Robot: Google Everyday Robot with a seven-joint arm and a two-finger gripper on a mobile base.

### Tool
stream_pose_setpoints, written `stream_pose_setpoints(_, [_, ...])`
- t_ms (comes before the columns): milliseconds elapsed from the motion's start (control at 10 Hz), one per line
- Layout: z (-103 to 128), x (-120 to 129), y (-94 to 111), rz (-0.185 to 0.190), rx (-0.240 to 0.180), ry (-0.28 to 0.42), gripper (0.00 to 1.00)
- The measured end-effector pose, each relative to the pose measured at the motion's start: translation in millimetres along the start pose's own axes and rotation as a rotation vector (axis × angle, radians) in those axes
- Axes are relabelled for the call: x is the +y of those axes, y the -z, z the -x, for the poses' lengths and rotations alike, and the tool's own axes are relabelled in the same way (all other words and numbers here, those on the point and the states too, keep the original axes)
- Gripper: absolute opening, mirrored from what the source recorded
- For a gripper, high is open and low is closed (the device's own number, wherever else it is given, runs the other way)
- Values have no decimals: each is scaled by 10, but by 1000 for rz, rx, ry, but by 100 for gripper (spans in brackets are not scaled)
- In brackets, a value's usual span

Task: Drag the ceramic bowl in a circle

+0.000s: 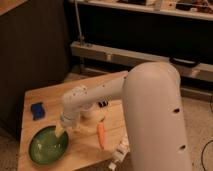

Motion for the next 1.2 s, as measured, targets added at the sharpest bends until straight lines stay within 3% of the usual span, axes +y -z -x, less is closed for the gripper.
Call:
stream_pose_setpoints(300, [-3,15,-107,-2,-18,-4,60])
stream_pose_setpoints(400, [-10,9,-129,-3,-22,-3,55])
stream_pose_setpoints(800, [-23,-22,-138,1,-25,0,18])
stream_pose_setpoints(1200, [-72,-140,-170,4,-24,24,14])
